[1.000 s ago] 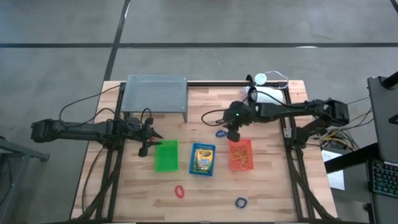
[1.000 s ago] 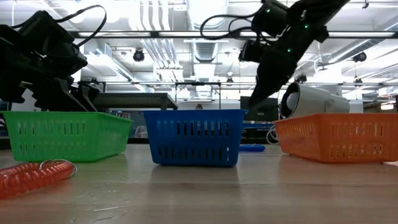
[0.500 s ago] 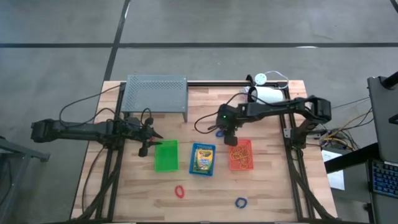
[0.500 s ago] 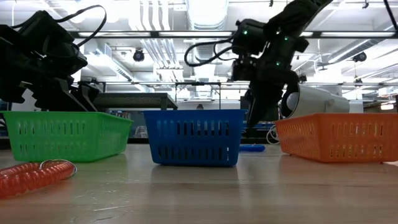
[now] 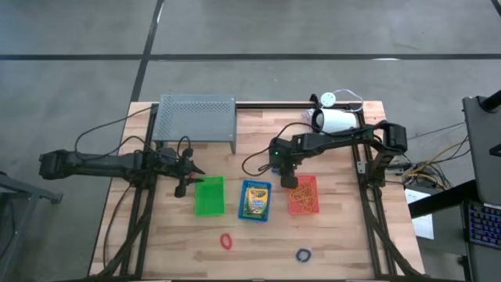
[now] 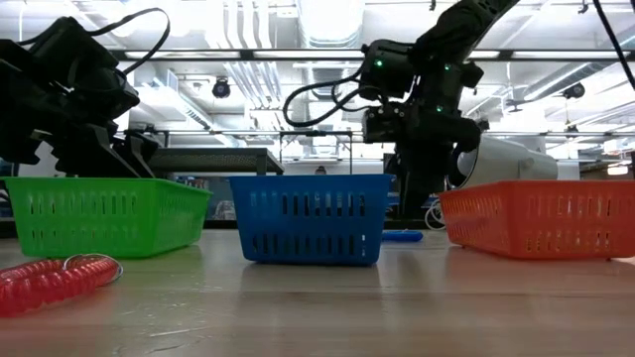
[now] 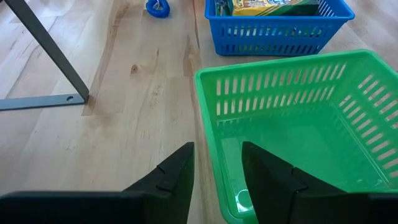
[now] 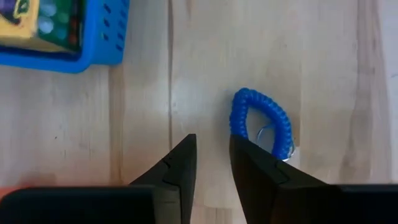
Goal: Pick & Place Office Desk Supplies
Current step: Put the blue spring keychain into the green bin
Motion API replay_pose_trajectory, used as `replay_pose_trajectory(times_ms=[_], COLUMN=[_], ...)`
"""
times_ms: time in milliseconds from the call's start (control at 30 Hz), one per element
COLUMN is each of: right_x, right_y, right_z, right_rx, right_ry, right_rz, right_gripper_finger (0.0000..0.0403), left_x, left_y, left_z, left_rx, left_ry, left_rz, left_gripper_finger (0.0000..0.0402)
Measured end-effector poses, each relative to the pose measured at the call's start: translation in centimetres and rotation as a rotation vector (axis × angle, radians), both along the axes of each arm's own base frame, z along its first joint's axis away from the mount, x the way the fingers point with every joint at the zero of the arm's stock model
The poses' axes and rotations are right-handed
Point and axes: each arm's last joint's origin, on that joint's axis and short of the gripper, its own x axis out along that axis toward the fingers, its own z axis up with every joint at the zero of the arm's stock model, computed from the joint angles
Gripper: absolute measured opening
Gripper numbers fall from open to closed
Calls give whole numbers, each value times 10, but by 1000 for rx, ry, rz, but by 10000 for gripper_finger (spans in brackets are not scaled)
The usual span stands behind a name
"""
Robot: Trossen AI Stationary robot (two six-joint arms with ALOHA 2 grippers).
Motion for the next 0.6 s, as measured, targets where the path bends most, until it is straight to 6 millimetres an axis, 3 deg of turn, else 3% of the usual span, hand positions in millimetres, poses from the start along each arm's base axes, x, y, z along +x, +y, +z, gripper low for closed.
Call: replay_pose_trajectory(times_ms=[600], right_x=[22], right_y=[-9], right_z=[-12], right_rx=[-4], right_ry=[120], right_rz=[-51], right_gripper_finger=[80], left_x=[0], left_y=[0], left_z=[0], left_rx=[0], left_ry=[0], left_rz=[0], left_gripper_finger=[139])
